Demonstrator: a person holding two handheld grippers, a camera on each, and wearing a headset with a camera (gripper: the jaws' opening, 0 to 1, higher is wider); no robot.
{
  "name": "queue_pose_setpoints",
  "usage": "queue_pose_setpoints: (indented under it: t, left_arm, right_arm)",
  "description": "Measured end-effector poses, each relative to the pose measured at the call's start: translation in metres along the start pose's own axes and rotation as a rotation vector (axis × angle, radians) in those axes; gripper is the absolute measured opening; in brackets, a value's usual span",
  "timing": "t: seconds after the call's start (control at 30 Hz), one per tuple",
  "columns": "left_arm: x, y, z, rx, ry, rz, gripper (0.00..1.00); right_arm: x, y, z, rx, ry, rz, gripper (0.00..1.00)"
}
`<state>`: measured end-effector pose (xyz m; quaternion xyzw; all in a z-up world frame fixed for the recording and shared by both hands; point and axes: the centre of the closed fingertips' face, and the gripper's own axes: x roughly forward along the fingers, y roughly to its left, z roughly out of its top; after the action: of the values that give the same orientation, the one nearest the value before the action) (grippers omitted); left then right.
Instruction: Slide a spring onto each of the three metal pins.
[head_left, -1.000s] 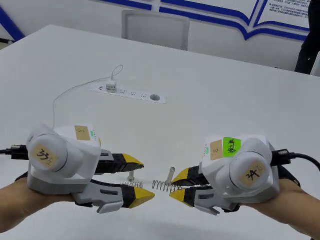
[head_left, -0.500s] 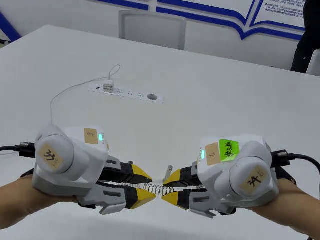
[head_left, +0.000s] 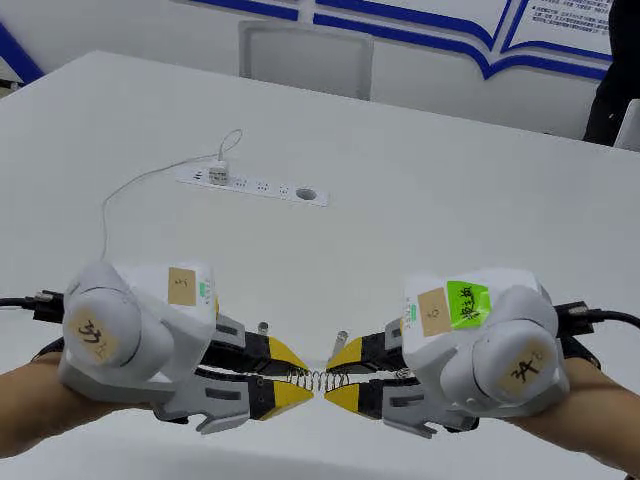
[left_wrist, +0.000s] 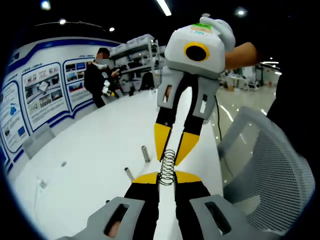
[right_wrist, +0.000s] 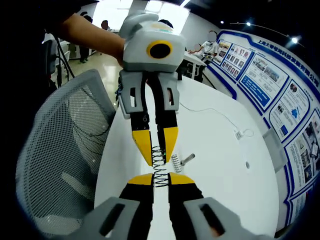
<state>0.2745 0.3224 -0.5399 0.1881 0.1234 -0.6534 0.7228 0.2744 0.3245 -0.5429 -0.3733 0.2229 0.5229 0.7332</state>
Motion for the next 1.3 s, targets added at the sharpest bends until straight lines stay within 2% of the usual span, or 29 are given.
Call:
queue_pose_setpoints:
  t: [0.1, 0.2, 0.37, 0.53, 0.63, 0.9, 1.3]
  left_arm:
    - [0.000, 0.000, 0.002, 0.027, 0.006, -0.006, 0.09]
    - [-0.001, -0.001, 0.005, 0.062, 0.010, -0.012, 0.09]
    - [-0.001, -0.001, 0.006, 0.070, 0.012, -0.021, 0.09]
    - [0.001, -0.003, 0.012, 0.055, -0.011, -0.023, 0.09]
    - [0.000, -0.001, 0.011, 0.051, -0.011, -0.019, 0.09]
    - [-0.002, -0.004, 0.009, 0.046, -0.004, -0.028, 0.09]
    - [-0.007, -0.001, 0.008, 0.035, -0.008, -0.013, 0.09]
  right_arm:
    - [-0.001, -0.001, 0.000, 0.001, -0.011, -0.003, 0.11]
    - [-0.004, -0.003, 0.000, 0.033, -0.041, -0.010, 0.12]
    - [-0.008, -0.007, -0.004, 0.105, -0.063, -0.007, 0.17]
    - [-0.005, -0.005, -0.015, 0.160, -0.050, 0.009, 0.16]
    - [-0.007, -0.003, -0.011, 0.183, -0.083, 0.023, 0.11]
    - [-0.012, -0.001, -0.003, 0.205, -0.138, 0.041, 0.11]
    - [-0.019, -0.005, 0.017, 0.258, -0.226, 0.062, 0.11]
